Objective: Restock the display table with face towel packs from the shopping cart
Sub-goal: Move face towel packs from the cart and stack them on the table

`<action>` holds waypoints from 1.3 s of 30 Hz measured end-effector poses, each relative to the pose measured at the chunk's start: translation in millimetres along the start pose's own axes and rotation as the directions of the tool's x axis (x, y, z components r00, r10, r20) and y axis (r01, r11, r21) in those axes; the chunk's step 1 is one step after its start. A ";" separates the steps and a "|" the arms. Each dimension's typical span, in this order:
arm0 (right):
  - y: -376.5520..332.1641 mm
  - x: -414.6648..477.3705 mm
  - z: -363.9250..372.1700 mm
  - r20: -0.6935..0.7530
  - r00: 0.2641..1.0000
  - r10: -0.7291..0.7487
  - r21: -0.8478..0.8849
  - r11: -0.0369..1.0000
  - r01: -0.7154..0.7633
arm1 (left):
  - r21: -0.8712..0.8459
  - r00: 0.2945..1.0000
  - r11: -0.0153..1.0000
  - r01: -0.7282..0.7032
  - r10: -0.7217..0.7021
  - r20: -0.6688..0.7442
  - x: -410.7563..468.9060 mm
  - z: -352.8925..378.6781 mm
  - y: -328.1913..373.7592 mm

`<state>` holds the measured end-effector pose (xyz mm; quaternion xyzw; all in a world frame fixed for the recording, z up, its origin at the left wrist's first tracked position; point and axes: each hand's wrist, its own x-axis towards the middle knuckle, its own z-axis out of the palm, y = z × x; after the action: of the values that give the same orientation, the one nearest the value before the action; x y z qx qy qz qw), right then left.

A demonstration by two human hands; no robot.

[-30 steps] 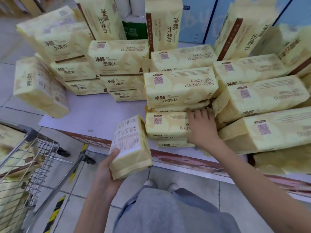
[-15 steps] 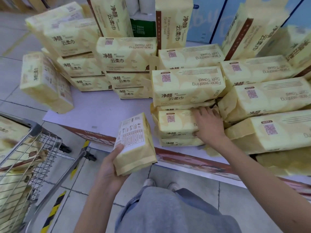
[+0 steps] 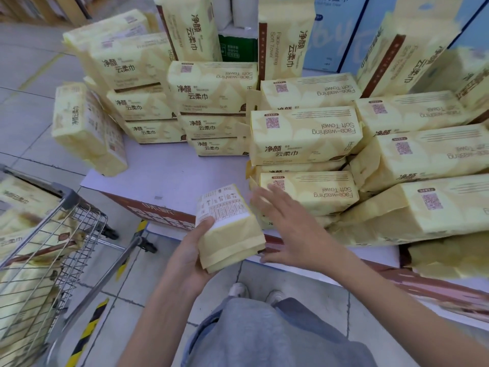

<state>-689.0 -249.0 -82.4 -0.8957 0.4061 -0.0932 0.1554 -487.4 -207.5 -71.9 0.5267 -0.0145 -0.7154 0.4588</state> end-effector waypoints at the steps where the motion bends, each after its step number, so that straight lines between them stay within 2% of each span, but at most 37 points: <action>1: -4.4 4.7 7.7 -0.022 0.998 -0.060 0.009 0.998 0.060 | 0.014 1.000 1.000 -0.008 0.007 0.020 -2.5 3.6 0.0; 3: -10.3 13.5 17.6 -0.124 0.986 -0.112 0.060 0.991 0.121 | 0.058 0.999 0.998 -0.019 0.016 0.043 -7.2 10.0 1.1; 7: -11.8 20.5 15.3 -0.282 0.957 -0.066 0.230 0.964 0.134 | 0.183 0.993 0.979 -0.094 0.080 0.083 -13.0 10.1 6.9; 9: -7.8 20.0 7.2 -0.299 0.954 0.030 0.353 0.932 0.081 | 0.280 0.990 0.950 -0.136 0.119 0.075 -16.9 5.5 11.0; 11: -4.0 16.9 -3.8 -0.293 0.935 0.201 0.503 0.864 -0.028 | 0.352 0.985 0.921 -0.170 0.172 0.025 -17.7 -0.1 12.9; 14: 4.5 4.9 -19.7 -0.223 0.876 0.428 0.736 0.663 -0.137 | 0.412 0.943 0.870 -0.271 0.326 -0.068 -10.7 -3.2 12.8; 17: 12.0 -10.2 -32.6 -0.151 0.811 0.565 0.899 0.421 -0.125 | 0.424 0.904 0.842 -0.332 0.412 -0.111 1.5 2.2 14.7; 20: 24.5 -20.8 -32.3 -0.065 0.766 0.640 0.987 0.156 -0.046 | 0.385 0.950 0.880 -0.279 0.313 -0.025 12.8 18.0 19.5; 22: 35.6 -25.5 -27.0 -0.022 0.773 0.634 0.999 0.035 -0.001 | 0.344 0.966 0.903 -0.257 0.249 0.068 18.4 31.0 21.7; 24: 45.6 -29.7 -27.4 0.013 0.787 0.617 0.998 -0.050 0.023 | 0.320 0.959 0.904 -0.284 0.265 0.103 22.1 43.9 22.3; 26: 52.0 -33.4 -32.0 0.030 0.803 0.596 0.995 -0.094 0.033 | 0.324 0.948 0.891 -0.319 0.303 0.102 25.6 54.3 20.8; 28: 56.2 -36.9 -34.8 0.005 0.790 0.613 0.995 -0.082 0.057 | 0.327 0.932 0.874 -0.360 0.350 0.092 27.5 61.9 16.3; 29: 57.6 -38.3 -33.5 -0.015 0.756 0.654 0.997 -0.044 0.058 | 0.323 0.923 0.866 -0.383 0.375 0.090 28.3 65.1 12.5; 31: 56.3 -36.9 -27.3 -0.051 0.624 0.780 0.998 0.061 0.005 | 0.338 0.897 0.831 -0.441 0.426 0.123 30.9 71.6 2.4; 33: 55.5 -34.4 -17.7 -0.060 0.519 0.853 0.993 0.102 -0.053 | 0.377 0.866 0.781 -0.498 0.470 0.171 32.9 79.0 -8.0; 36: 51.8 -29.7 -13.4 0.016 0.458 0.889 0.998 0.015 -0.064 | 0.415 0.821 0.712 -0.567 0.531 0.211 36.7 88.4 -18.7; 39: 53.3 -23.2 -15.6 0.095 0.475 0.875 0.993 -0.053 -0.101 | 0.461 0.768 0.630 -0.626 0.601 0.222 37.5 95.1 -25.0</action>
<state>-745.9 -267.8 -87.6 -0.2594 0.5991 -0.5266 0.5445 -577.2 -262.2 -69.9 0.5746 -0.3918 -0.4982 0.5177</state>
